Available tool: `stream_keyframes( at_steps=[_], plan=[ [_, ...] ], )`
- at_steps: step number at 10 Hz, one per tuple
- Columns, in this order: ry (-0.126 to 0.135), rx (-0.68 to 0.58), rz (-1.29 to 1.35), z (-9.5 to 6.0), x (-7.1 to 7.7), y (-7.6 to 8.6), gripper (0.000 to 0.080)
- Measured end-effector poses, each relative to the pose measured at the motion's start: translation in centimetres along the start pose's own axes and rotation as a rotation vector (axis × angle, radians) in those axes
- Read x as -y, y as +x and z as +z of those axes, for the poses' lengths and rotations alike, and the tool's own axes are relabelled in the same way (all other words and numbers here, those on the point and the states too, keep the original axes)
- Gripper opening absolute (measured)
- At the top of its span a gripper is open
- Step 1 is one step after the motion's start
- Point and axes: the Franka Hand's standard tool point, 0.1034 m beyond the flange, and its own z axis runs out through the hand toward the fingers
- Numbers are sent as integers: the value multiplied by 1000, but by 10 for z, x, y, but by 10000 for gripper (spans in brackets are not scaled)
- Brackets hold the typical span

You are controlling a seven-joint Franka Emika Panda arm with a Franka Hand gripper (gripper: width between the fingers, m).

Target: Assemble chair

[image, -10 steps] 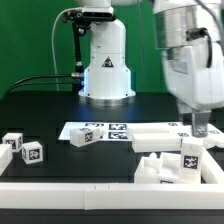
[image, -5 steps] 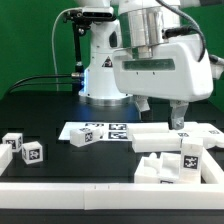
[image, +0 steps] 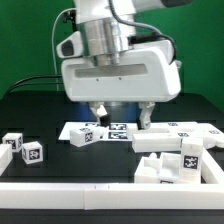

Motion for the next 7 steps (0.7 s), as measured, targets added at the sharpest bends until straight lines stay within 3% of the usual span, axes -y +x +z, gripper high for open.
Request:
stream_keyframes(
  at_steps=[3, 4, 7],
  plan=[
    [-3, 29, 11, 2, -1, -2, 648],
    [-7, 107, 17, 3, -8, -7, 648],
    [16, 451, 73, 0, -60, -4, 648]
  ],
)
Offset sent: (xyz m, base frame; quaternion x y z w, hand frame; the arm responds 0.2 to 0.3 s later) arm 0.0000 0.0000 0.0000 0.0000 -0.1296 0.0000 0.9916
